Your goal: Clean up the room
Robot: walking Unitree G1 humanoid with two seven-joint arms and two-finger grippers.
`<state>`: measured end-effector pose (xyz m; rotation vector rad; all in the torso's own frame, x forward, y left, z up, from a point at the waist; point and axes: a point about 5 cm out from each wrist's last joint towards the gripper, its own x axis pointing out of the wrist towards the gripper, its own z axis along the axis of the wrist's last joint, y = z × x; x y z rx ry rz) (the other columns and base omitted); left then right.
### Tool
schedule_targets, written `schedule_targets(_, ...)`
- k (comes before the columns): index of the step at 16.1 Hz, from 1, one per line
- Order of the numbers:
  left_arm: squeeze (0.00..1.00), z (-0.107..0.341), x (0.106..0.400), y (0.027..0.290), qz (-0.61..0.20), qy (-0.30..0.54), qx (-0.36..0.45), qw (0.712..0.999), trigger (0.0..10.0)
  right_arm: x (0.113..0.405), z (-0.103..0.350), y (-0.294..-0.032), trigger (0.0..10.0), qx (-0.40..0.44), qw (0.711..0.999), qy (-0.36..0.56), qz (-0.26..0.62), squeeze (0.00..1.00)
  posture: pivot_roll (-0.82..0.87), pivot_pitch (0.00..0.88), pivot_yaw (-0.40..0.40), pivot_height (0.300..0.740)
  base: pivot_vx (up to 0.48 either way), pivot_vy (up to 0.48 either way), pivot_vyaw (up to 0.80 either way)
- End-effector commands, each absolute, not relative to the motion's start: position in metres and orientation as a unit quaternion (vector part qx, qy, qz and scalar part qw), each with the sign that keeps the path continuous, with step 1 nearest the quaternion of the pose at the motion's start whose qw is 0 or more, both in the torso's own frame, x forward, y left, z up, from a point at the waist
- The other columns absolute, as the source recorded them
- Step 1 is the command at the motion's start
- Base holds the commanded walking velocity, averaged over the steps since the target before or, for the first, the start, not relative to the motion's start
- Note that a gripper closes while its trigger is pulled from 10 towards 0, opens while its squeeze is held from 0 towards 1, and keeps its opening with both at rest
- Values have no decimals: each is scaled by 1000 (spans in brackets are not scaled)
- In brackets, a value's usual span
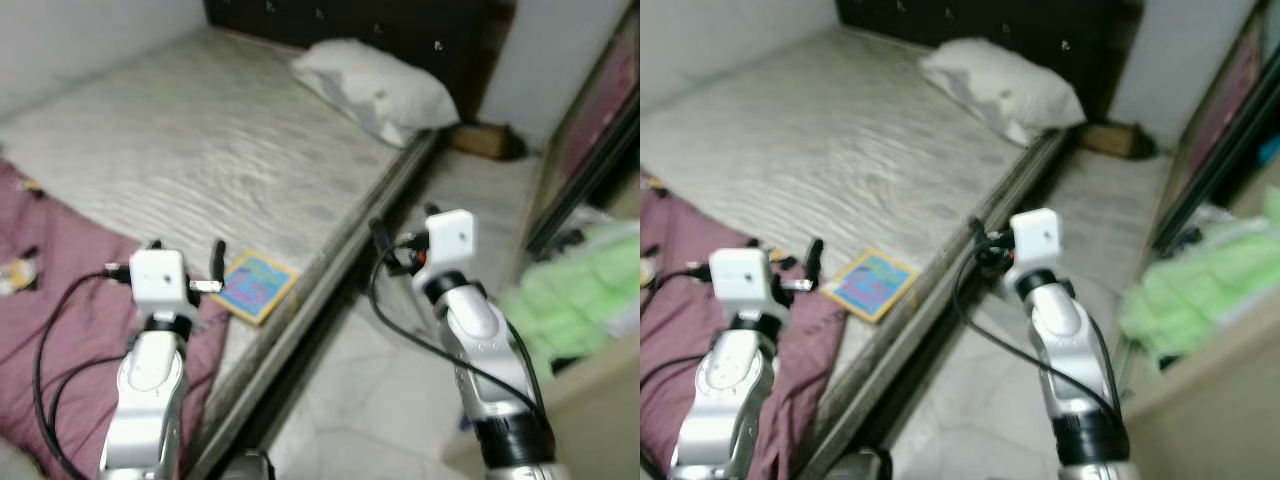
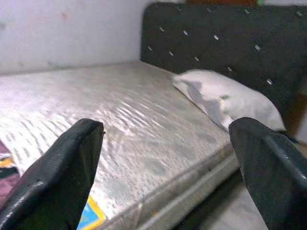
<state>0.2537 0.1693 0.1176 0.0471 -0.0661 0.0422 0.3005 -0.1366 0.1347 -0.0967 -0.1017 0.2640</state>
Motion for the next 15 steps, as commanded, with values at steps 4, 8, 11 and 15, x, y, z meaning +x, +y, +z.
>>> schedule_targets(4,0,115,249,170,24,-27,51,998,10000,297,135,-145,10000,-45,992,-60,98,0,-5,31,13,740,0,0,608)
schedule_targets(8,0,105,240,177,46,-4,34,998,10000,289,124,-144,10000,-42,994,-46,86,0,-14,12,27,740,0,0,628)
schedule_targets(11,0,105,238,174,44,-1,21,999,10000,279,118,-128,10000,-47,990,-40,124,0,-14,32,21,740,0,0,723)
schedule_targets(15,0,105,236,171,33,2,24,999,10000,285,121,-135,10000,-42,993,-41,103,0,-15,42,33,740,0,0,719)
